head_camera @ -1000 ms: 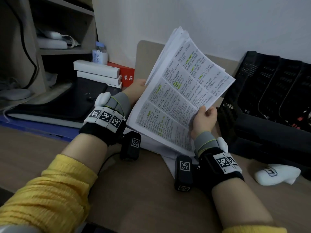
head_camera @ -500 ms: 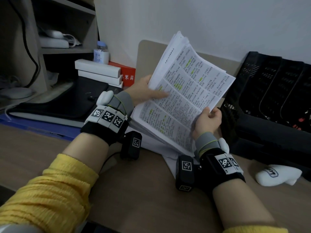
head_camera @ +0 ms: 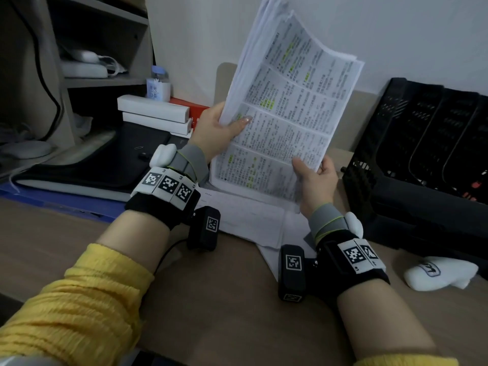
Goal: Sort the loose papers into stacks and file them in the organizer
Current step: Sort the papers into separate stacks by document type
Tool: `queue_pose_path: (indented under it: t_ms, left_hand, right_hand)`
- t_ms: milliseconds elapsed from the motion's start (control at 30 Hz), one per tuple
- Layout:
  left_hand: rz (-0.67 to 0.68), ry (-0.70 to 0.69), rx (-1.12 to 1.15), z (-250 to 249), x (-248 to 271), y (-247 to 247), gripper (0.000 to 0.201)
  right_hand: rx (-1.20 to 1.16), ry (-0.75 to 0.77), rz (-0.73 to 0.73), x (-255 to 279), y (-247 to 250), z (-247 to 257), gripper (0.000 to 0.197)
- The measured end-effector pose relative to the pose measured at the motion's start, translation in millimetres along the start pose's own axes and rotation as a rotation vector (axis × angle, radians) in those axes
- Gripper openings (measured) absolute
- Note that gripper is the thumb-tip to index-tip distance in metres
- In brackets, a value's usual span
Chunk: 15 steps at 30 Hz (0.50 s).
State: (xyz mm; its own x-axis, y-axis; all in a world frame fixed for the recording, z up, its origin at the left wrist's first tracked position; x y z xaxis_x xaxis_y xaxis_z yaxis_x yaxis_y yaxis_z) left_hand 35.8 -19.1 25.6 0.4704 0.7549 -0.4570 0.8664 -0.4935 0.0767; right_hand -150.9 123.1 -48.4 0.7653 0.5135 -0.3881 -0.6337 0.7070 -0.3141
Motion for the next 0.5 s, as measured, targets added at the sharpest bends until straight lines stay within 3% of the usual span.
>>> queue_pose_path:
  t_ms: [67,200,367,500]
  left_hand:
    - [-0.038,-0.048,-0.033,-6.8,2.2,-2.9,0.014]
    - [-0.057,-0.073,0.015,-8.5,4.1,-7.0,0.024]
    - [0.087,0.145,0.113,27.5,-0.4,-15.1,0.019]
    - [0.176,0.325,0.116,58.3,-0.8,-19.2,0.051]
  right_hand:
    - [0.053,0.078,0.007,0.2,-3.8,9.8,0.028]
    - [0.125,0.14,0.042,2.3,-16.3,16.9,0.03]
    - [0.169,0.087,0.069,3.3,-15.9,8.8,0.025]
    - [0.2,-0.06,0.119,3.5,-17.0,-13.5,0.023]
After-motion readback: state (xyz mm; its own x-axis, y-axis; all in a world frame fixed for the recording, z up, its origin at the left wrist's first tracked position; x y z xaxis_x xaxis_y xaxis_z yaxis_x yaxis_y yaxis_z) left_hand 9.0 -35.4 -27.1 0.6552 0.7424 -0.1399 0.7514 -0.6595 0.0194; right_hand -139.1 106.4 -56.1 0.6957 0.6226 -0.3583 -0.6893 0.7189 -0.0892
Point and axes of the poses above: each hand's wrist, its own x-axis away from the middle knuckle, its own y-axis out of the back of the hand, z = x × y, the point moved 10 cm from there along -x, towards the middle knuckle, and after that the axes turned 5 degrees about y, right-handed, at the moved point
